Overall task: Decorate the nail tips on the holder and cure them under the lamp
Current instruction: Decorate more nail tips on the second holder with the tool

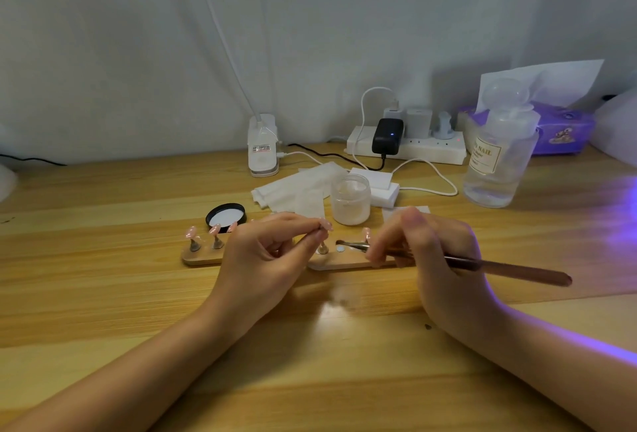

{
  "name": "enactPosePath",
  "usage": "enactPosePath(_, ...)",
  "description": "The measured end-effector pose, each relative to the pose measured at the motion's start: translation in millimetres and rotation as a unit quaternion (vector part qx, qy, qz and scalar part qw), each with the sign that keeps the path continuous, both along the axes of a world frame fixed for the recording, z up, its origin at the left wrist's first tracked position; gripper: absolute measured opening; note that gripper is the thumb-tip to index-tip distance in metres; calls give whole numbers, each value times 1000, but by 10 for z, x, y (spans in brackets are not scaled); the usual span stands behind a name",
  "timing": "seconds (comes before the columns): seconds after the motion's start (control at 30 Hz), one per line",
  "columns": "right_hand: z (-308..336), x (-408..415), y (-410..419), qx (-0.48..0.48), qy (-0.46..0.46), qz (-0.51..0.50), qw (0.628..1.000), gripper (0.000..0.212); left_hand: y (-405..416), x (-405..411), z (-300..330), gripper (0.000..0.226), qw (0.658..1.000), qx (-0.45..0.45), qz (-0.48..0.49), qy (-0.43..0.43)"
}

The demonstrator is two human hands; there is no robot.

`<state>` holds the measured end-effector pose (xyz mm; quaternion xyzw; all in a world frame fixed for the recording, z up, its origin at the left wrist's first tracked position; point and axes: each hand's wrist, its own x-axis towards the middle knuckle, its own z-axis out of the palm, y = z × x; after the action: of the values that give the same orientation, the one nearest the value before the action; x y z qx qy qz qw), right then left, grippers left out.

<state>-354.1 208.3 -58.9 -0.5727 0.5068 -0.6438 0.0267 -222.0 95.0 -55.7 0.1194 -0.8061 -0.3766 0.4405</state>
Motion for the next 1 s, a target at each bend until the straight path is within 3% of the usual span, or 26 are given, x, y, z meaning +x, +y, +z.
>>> enactPosePath(0.23,22,-72,-2,-4,-77,-25,997,42,-14,21,15,17,999,-49,4,13)
enactPosePath(0.43,59,-180,-18,9,-106,-85,991,37,-24,9,50,17,1000,1,-1,-15)
enactPosePath(0.7,125,-290,14,67,-63,-84,992,37,-22,-68,109,29,995,-46,17,-89)
enactPosePath(0.83,89,-296,-26,83,-27,-103,991,7,-8,-139,92,32,991,-43,-1,-126)
enactPosePath(1.0,63,-289,-46,84,12,-101,991,14,11,-166,8,37,983,-97,44,-152)
